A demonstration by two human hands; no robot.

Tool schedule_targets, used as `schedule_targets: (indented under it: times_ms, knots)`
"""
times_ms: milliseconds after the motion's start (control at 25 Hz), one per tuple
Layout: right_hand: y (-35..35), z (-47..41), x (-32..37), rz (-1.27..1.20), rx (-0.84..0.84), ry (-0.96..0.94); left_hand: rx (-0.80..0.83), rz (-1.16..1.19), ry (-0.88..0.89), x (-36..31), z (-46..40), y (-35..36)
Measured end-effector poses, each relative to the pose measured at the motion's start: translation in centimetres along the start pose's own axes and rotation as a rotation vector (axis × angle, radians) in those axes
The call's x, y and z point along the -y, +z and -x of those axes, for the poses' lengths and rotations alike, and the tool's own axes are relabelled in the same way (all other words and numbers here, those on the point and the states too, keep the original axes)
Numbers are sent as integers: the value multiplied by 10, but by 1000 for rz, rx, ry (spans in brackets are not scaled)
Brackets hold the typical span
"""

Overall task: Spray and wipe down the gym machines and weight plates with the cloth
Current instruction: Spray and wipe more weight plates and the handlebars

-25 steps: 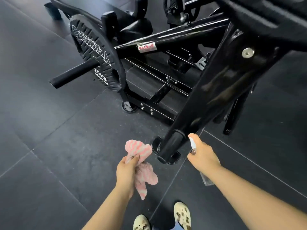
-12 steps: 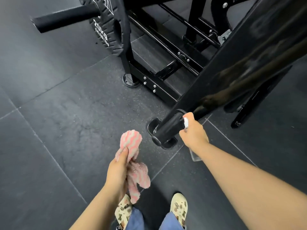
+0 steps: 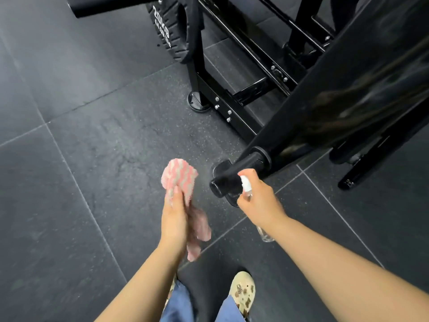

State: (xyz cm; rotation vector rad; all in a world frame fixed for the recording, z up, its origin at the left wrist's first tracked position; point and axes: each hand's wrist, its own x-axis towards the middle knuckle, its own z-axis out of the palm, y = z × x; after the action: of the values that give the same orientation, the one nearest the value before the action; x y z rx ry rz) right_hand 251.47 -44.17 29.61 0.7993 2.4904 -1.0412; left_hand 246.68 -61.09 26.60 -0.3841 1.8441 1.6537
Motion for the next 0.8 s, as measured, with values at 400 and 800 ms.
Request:
schedule_targets:
  times_ms: [400, 800]
  knots:
    - [-26, -10, -54, -191, -199, 39, 39, -1506, 434, -11, -63, 102]
    - [-31, -23, -67, -113, -220, -4, 322, -1429, 250, -49, -98, 169]
